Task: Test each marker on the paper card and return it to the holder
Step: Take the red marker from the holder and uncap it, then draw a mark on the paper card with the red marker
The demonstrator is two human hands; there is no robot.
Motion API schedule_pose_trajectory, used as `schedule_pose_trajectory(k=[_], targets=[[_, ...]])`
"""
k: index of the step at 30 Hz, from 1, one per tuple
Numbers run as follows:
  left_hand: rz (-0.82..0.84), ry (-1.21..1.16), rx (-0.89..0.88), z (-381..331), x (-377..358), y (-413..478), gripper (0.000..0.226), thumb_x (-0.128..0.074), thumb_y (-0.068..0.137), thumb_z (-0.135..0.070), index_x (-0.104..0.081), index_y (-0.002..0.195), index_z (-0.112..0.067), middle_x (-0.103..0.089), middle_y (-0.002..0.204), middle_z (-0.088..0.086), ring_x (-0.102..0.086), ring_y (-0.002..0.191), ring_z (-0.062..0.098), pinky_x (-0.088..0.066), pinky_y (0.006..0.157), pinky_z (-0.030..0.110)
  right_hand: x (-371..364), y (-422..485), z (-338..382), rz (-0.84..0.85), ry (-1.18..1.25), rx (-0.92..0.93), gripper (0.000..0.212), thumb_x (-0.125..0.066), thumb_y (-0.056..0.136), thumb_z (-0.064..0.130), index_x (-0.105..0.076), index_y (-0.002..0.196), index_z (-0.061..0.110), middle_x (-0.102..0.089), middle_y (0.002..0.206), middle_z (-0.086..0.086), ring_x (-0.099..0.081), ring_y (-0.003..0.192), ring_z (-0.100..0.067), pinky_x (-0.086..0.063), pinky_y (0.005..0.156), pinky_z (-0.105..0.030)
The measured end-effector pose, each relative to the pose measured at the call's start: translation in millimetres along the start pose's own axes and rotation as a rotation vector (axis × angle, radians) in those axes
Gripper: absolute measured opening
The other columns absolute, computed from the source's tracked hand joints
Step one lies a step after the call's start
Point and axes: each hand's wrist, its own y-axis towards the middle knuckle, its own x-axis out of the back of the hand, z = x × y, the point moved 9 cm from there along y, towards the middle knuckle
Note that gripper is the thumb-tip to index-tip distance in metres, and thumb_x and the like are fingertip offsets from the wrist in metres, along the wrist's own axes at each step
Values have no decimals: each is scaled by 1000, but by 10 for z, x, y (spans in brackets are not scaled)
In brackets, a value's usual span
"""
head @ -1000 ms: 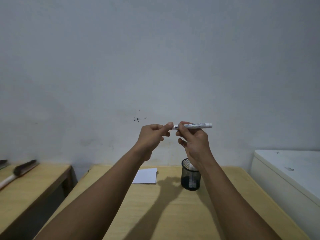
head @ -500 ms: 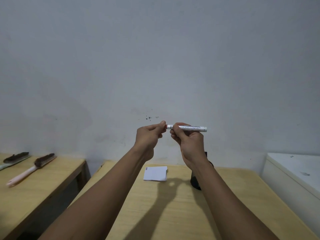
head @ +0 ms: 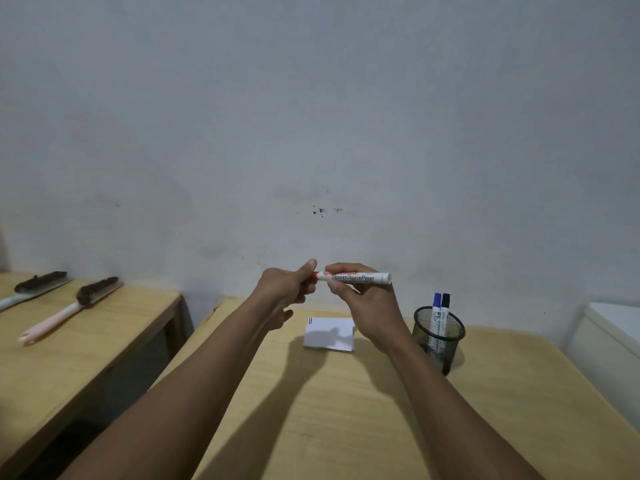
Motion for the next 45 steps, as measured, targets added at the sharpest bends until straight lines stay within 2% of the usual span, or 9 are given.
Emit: schedule_pose_trajectory(k=[6,11,17,22,26,29,34,40,45], targets=[[23,72,78,354,156,376,40,-68,86,-55,-71,70,-19,-63,64,-5,-48,66,18,-35,70,36,-216,76,-327,111,-143,54,14,-72,90,1,-78,99,9,-78,104,5,-71,96,-5,-51,81,-16],[-110,277,-303,360,347,697,24,-76,84,-43,-79,71,-23,-75,75,-7,-64,77,16,-46,71,33,-99,248,-785,-41,-52,-98,15,-78,86,2,-74,100,6,-77,94,2,-73,86,-2,-55,78,-18],[-183,1010,-432,578,255,949,18,-70,88,-46,-74,96,-30,-75,92,-14,-63,93,11,-25,79,38,-151,386,-1292,-82,-116,-213,12,-79,86,9,-70,93,14,-76,87,-1,-74,85,-16,-59,80,-30],[-181,1152,-513,680,127,1006,22,-56,92,-39,-74,87,-28,-75,85,-11,-63,92,14,-17,73,38,-197,439,-1574,-57,-275,-258,16,-79,86,21,-66,89,30,-75,91,8,-71,90,-6,-56,82,-28],[-221,1249,-580,622,89,902,33,-60,89,-45,-70,116,-29,-70,111,-6,-56,109,22,-21,83,42,-191,407,-1779,-66,-291,-287,15,-78,86,22,-66,90,30,-74,92,10,-71,91,-6,-58,85,-34],[-223,1316,-742,579,-121,542,42,-58,86,-53,-69,117,-29,-66,115,-6,-53,104,24,-28,84,45,-169,386,-1844,-95,-246,-293,14,-77,88,20,-68,99,21,-73,93,12,-70,90,-1,-57,86,-31],[20,1489,-579,1048,-425,338,58,-27,93,-67,-46,128,-25,-48,146,-8,-40,131,31,-28,91,52,-161,367,-1874,-108,-245,-308,15,-75,89,25,-67,100,20,-75,92,8,-73,90,-9,-60,88,-46],[3,1487,-565,1171,-439,345,61,-21,96,-63,-40,138,-24,-39,154,-8,-39,125,29,-29,83,47,-140,362,-1844,-132,-317,-295,11,-72,90,27,-67,98,22,-73,87,16,-71,87,-2,-60,87,-41],[52,1431,-488,1276,-452,330,79,-17,91,-71,-22,152,-21,-20,165,-3,-29,134,30,-30,96,59,-144,371,-1880,-123,-349,-305,15,-72,91,30,-67,103,22,-74,94,12,-72,91,-6,-61,87,-41]])
